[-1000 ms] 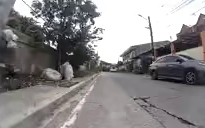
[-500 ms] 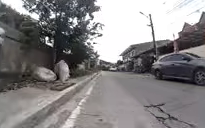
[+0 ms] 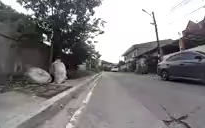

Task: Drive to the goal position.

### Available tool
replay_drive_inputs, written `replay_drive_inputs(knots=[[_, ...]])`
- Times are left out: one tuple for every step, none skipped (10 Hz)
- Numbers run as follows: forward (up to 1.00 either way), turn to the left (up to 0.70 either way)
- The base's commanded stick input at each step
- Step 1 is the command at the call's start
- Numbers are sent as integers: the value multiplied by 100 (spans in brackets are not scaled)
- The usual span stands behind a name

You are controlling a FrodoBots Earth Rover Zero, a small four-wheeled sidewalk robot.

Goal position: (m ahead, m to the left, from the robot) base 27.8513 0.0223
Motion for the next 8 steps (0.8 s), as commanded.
replay_drive_inputs(knots=[[100, 0], [100, 0], [100, 0], [100, -39], [100, -40], [100, -13], [100, 0], [100, 0]])
